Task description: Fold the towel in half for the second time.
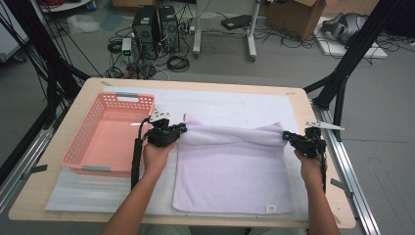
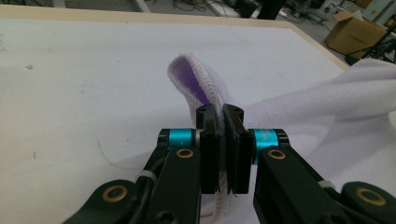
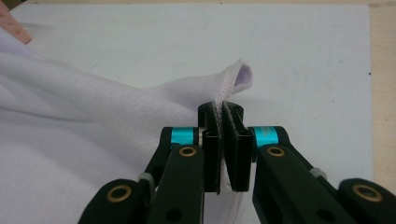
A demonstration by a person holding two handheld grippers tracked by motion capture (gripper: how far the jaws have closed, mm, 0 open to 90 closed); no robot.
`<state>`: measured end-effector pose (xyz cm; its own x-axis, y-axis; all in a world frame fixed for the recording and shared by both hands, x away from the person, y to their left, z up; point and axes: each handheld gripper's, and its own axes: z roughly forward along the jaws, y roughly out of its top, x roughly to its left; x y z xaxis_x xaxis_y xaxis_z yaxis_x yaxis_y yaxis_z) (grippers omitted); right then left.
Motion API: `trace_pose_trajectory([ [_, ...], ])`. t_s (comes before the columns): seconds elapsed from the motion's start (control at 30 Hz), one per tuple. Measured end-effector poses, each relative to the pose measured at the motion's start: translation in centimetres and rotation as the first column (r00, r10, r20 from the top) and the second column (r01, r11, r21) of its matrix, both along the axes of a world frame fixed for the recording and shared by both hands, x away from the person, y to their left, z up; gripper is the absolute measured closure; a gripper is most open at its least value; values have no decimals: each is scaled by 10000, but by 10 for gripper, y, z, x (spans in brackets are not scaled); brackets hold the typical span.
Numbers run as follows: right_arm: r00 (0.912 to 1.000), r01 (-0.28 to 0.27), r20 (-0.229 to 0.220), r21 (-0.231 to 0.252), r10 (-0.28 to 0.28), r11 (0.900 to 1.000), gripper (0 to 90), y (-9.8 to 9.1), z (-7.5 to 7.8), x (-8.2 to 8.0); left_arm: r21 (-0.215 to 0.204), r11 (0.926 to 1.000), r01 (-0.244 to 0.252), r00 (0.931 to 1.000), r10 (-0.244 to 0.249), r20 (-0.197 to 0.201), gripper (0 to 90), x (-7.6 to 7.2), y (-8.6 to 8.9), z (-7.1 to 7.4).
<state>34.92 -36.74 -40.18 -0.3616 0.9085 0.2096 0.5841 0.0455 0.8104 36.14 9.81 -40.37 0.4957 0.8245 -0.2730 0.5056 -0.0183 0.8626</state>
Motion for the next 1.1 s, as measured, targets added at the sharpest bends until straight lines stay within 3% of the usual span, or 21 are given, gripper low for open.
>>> trace_pose_trajectory([
  [0.2, 9998, -169, 61, 75, 169, 9998, 866, -4, 0, -20, -9, 9992, 390, 9992, -390, 89, 853, -19, 3, -2],
  [0.43, 9985, -530, 140, -209, 533, 9984, 866, -1, 3, -42, -54, 9980, 625, 9980, -625, 121, 853, -37, 7, -8],
  [0.77, 9975, -713, 1, -271, 713, 9971, 866, 0, -8, -69, 327, 9954, 898, 9959, -899, 29, 850, -64, 11, -23],
  [1.0, 9969, -743, -292, -271, 735, 9969, 866, -1, -22, -77, 695, 9917, 1083, 9940, -1068, -244, 840, -70, 9, -34],
  [1.07, 9967, -727, -383, -287, 716, 9969, 862, -2, -26, -77, 821, 9910, 1056, 9941, -1033, -324, 795, -68, 9, -35],
  [1.1, 9966, -709, -430, -300, 696, 9970, 852, -2, -27, -77, 759, 9923, 977, 9948, -951, -375, 725, -67, 9, -35],
])
